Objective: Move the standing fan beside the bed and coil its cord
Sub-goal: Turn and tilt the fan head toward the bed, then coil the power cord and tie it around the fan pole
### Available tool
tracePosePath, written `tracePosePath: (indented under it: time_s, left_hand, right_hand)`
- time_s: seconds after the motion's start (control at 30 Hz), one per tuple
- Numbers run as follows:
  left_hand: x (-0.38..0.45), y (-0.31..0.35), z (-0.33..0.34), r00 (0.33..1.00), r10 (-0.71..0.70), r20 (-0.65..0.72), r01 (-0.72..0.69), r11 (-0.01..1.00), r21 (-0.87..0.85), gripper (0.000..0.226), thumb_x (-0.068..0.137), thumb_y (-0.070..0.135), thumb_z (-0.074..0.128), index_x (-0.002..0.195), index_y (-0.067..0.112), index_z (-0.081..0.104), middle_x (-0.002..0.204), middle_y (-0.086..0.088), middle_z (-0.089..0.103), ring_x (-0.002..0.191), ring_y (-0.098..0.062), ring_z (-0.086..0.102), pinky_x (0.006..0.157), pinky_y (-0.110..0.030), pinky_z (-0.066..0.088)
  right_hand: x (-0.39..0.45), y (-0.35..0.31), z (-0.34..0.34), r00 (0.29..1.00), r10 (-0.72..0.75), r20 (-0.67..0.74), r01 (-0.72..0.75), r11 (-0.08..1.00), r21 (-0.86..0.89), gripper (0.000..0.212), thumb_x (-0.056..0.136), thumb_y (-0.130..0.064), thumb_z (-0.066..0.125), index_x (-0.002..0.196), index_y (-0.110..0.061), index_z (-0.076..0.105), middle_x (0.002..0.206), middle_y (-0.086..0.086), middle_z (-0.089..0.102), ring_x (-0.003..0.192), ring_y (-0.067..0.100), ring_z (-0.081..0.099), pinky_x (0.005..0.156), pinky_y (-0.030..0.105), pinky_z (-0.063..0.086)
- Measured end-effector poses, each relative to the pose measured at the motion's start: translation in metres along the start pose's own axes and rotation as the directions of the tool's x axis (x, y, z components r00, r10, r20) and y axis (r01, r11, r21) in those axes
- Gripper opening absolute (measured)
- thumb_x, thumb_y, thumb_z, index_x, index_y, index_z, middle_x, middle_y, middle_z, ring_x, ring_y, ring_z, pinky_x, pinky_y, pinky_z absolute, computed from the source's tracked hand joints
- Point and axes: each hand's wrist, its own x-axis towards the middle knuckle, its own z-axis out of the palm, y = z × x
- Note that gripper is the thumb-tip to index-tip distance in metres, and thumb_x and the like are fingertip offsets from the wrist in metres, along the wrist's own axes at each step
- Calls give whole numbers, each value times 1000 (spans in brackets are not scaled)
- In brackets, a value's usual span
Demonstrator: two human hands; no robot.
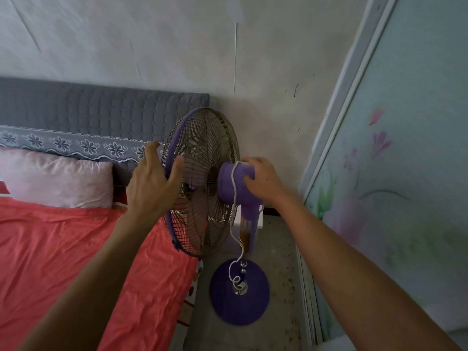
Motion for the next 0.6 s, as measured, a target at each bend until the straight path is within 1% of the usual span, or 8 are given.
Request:
tracePosePath:
  time_s: [0.1,0.2,0.27,0.33,0.43,0.5,0.53,0.6]
  left_hand:
    - [4,9,0,988,138,-68,-140,990,-32,51,97,40,54,136,10,42,128,-18,59,116,-36,56,88,-46,46]
    - [9,21,1,968,225,-112,-236,967,-94,42,93,29,61,127,8,50,120,-13,61,111,-30,57,91,-42,45]
    - [11,27,3,956,259,-138,-276,954,-116,38,92,22,63,124,5,54,118,-14,62,110,-29,58,94,-41,45]
    - [12,33,6,942,297,-159,-317,941,-122,34,90,16,65,121,2,57,114,-14,64,108,-28,60,94,-35,45]
    - [10,43,10,921,348,-174,-374,915,-152,28,88,12,64,115,4,60,107,-10,66,99,-21,62,90,-20,43]
    - [8,50,14,908,389,-156,-414,890,-191,23,88,10,63,110,7,62,100,-5,69,88,-13,61,84,-7,39]
    - [6,54,18,903,409,-128,-428,879,-211,20,87,9,64,108,7,64,97,-3,70,84,-10,61,81,-3,39]
    - [2,60,29,891,450,-56,-450,861,-238,18,87,7,65,105,9,67,94,0,70,79,-6,60,76,-1,40]
  right_hand:
    - [9,-12,2,995,-66,72,78,981,-176,44,88,-20,54,131,-30,58,136,7,51,131,32,38,104,59,37]
    - [16,-18,0,993,-85,88,105,961,-256,34,89,-22,55,121,-32,63,132,1,54,130,30,36,105,66,28]
    - [20,-18,-3,989,-95,109,126,940,-317,27,90,-21,56,114,-32,63,132,1,51,132,30,32,105,68,23]
    - [23,-17,-7,985,-83,149,135,913,-385,22,90,-21,58,109,-31,61,133,3,46,132,32,28,105,68,22]
    - [23,-13,-12,975,-97,198,179,870,-458,21,91,-20,57,110,-28,58,133,4,44,134,33,26,106,68,18]
    - [20,-6,-22,978,-121,171,184,886,-425,15,92,-19,56,104,-27,57,130,2,48,134,31,27,107,64,15]
    - [15,0,-29,981,-131,143,177,908,-380,10,92,-18,55,98,-26,56,124,0,52,132,28,31,108,62,16]
    - [4,15,-47,983,-161,86,179,950,-258,10,93,-14,55,88,-23,54,103,-4,57,114,23,46,106,56,26]
